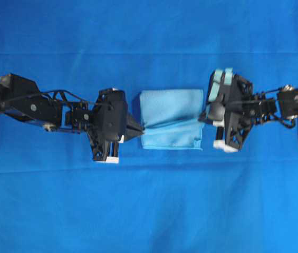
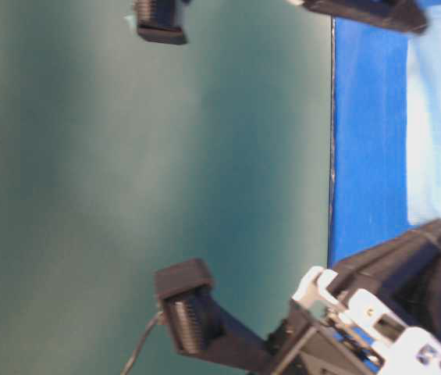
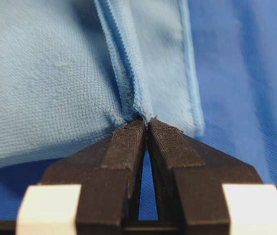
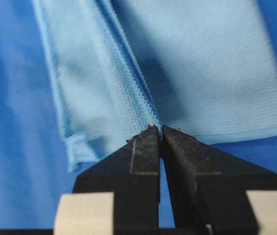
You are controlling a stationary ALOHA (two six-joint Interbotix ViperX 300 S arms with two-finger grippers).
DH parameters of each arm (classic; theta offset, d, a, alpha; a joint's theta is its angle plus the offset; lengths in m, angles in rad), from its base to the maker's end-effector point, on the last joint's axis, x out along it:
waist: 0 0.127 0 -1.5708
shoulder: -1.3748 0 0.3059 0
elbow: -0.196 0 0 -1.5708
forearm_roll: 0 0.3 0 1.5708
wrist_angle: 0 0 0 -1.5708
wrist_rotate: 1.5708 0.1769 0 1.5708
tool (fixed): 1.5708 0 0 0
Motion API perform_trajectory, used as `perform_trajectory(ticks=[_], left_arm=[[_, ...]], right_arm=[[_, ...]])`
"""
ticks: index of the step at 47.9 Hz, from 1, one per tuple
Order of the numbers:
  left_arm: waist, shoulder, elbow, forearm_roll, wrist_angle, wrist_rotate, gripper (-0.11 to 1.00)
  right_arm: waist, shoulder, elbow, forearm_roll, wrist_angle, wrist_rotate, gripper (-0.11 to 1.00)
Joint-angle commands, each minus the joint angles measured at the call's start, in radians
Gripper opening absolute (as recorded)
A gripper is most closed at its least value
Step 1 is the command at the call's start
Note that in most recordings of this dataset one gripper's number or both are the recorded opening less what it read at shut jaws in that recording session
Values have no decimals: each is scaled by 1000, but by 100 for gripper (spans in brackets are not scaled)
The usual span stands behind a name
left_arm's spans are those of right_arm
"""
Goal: Fold the light blue towel.
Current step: 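Pull the top corners down over the bottom half, folding the strip, then release the towel and withdraw both grippers to the sides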
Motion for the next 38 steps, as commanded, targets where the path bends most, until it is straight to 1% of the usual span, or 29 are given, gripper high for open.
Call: perform_trajectory(ticks=[1,13,16,18,19,21,26,27,29,31,36,38], left_arm=[[-9,9,-9,0,-15,0,2],[-6,31,-14,0,-58,-2,2],[-6,32,-12,0,-58,-3,6],[-9,31,-12,-2,-58,-3,15],[-11,31,-12,-2,-58,-3,19],[-14,31,-14,0,-58,-3,27],[-26,23,-15,0,-54,-3,46],[-28,20,-15,0,-51,-2,50],[-31,11,-14,-2,-44,-2,53],[-34,-8,-11,0,-34,-2,52],[-35,-64,0,0,6,-2,50],[-37,-94,3,-2,29,-2,50]], right_arm=[[3,11,-12,2,-5,14,4],[8,38,-20,0,-51,35,4],[14,40,-20,2,-58,35,5],[21,40,-21,2,-60,35,5],[26,40,-23,2,-60,35,7],[38,41,-26,2,-58,35,16],[75,38,-37,2,-49,35,46],[81,37,-38,0,-44,35,54],[92,29,-44,0,-35,35,62],[98,17,-49,2,-18,35,63],[110,-35,-63,0,37,34,55],[114,-60,-66,-2,60,34,55]])
